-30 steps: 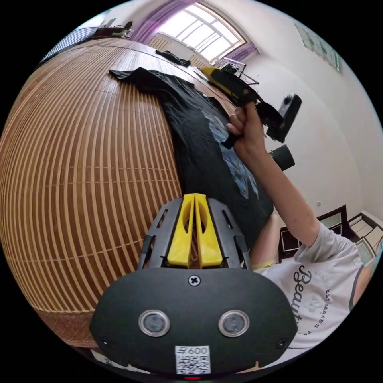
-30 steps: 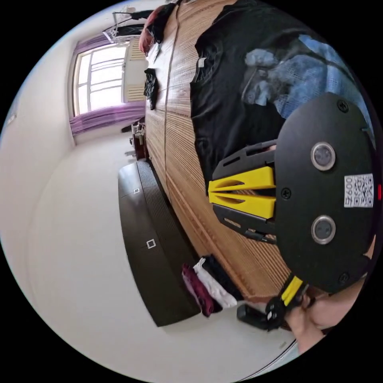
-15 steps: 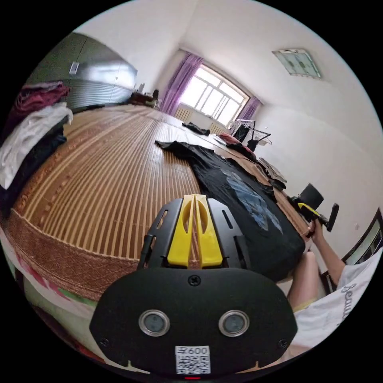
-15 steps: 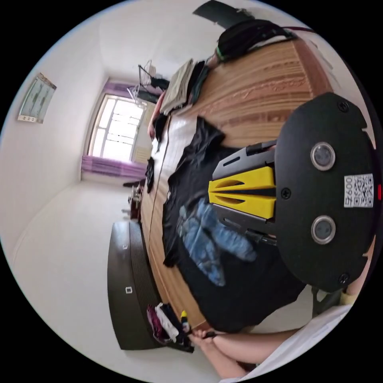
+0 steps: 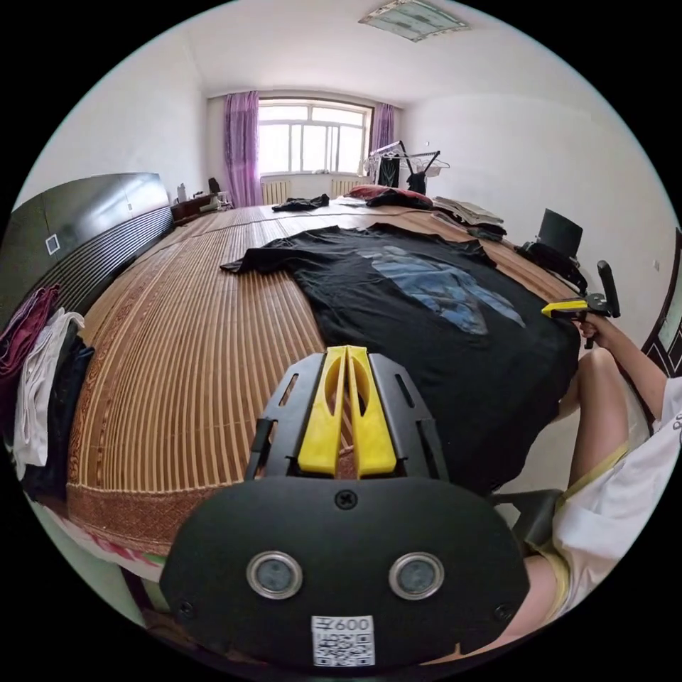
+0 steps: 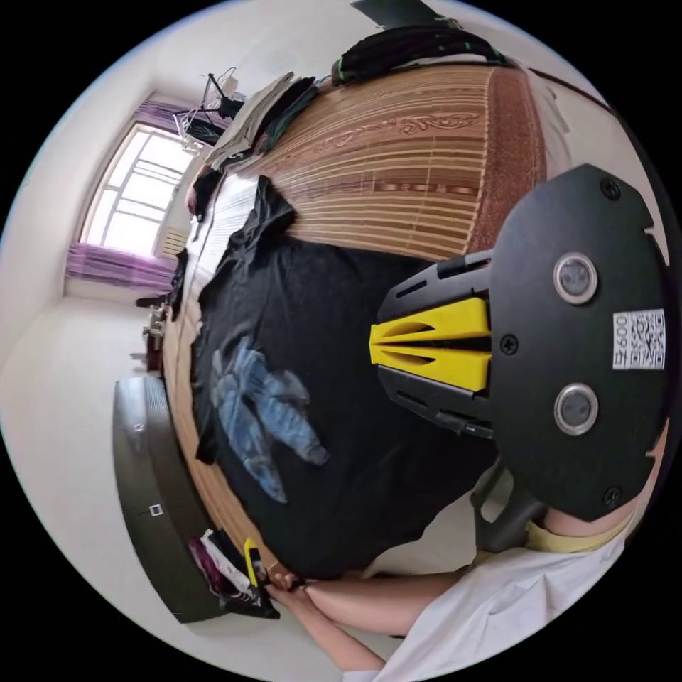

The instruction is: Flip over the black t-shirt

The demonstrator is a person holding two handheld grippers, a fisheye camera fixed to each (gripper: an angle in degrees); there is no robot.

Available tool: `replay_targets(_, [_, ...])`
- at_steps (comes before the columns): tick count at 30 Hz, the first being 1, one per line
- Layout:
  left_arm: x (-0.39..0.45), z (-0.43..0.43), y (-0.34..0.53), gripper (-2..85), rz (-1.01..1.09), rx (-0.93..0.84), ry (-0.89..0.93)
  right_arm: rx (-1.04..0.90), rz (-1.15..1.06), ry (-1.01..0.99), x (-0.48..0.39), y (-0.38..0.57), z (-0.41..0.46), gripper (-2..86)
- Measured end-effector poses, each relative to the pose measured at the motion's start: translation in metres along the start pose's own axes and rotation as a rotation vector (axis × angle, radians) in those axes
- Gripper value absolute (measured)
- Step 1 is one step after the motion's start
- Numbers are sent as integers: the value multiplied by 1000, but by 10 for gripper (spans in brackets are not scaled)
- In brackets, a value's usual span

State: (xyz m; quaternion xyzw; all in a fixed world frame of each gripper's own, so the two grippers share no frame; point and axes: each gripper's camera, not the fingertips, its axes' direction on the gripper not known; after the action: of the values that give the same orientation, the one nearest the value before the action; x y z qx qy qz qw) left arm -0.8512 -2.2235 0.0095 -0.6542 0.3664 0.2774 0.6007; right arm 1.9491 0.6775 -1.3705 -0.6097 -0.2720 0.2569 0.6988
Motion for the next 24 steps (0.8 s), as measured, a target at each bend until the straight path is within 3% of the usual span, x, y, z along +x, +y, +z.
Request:
replay_targets(5, [8,57,33,2,48,-155,-56,61,51,-22,51,14,0,-8])
replay_targets(10, [-10,67,68,2,-58,-55,-213,302,157,-92,94,65,4,-8])
replay_targets(12, [-19,67,83,2,-64,3,-186,385,193,-157,113,85,2,-8])
replay_targets(18, [-26,105,116,2,65,2,-147,392,253,-208,147,87,0,-8])
replay_targets(24, [-50,172,142,3,111,-150,-145,402,202,-116,140,87,-10,-8])
